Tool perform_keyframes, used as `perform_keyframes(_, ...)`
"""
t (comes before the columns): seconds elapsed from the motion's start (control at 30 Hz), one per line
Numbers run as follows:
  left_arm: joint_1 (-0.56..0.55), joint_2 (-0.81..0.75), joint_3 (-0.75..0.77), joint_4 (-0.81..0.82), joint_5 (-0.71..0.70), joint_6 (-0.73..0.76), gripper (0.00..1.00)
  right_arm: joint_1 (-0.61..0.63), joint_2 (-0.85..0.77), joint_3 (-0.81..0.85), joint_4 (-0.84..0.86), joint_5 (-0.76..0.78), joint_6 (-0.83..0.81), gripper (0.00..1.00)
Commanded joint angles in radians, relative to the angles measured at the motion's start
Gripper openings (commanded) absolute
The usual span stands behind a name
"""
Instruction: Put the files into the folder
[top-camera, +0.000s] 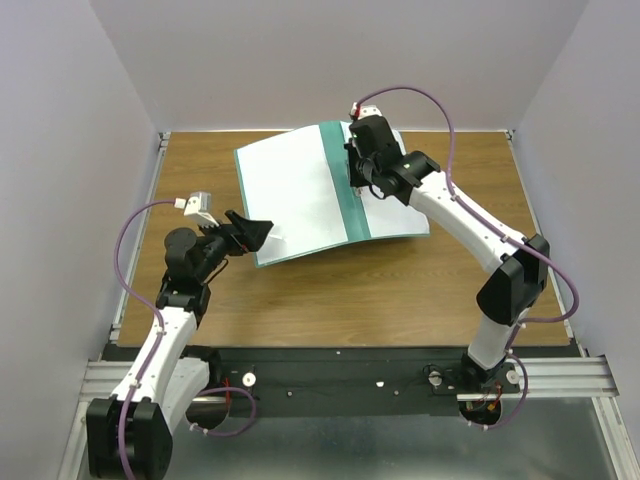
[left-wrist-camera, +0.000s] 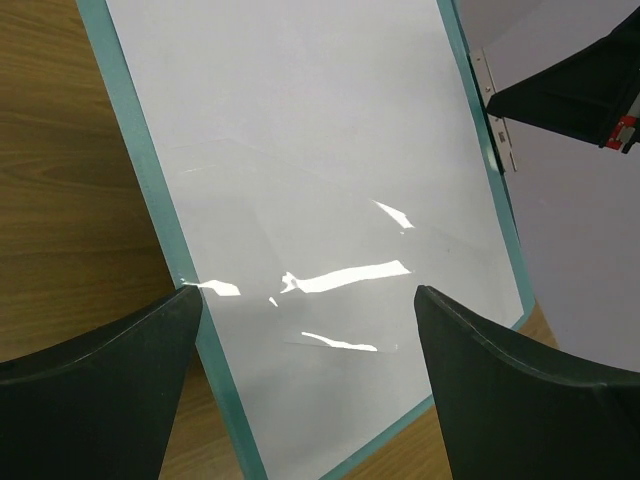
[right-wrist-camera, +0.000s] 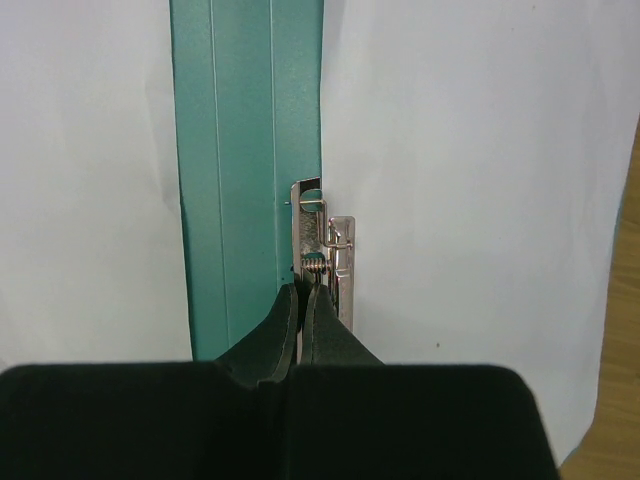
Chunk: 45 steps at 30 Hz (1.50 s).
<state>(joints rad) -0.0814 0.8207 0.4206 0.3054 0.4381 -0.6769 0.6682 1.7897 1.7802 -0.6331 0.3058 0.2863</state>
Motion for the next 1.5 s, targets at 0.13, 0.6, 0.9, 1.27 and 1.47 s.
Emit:
perform_keyframes(0.13, 0.011, -0.057, 0.024, -0.08, -0.067, 0.01, 0.97, -0.01, -0.072, -0.001, 0.053, -0.044, -0.004, 0.01)
perform_keyframes(0.6, 0.012, 0.037, 0.017, 0.052, 0.088, -0.019, 0.97, -0.021, -0.082, 0.002, 0.062, -0.152, -0.007, 0.01)
perform_keyframes(0.9, 0.012, 0.006, 0.021, 0.054, 0.131, -0.052, 0.0, -0.022, -0.003, -0.001, 0.095, -0.192, 0.024, 0.01)
perform_keyframes(1.27, 0.012, 0.015, 0.177, -0.348, 0.036, -0.03, 0.0, -0.024, 0.143, -0.065, 0.104, -0.215, 0.082, 0.05)
perform_keyframes(1.47, 0.012, 0.072, 0.314, -0.65, -0.033, 0.042, 0.0, -0.024, 0.162, -0.123, 0.184, -0.341, 0.102, 0.52)
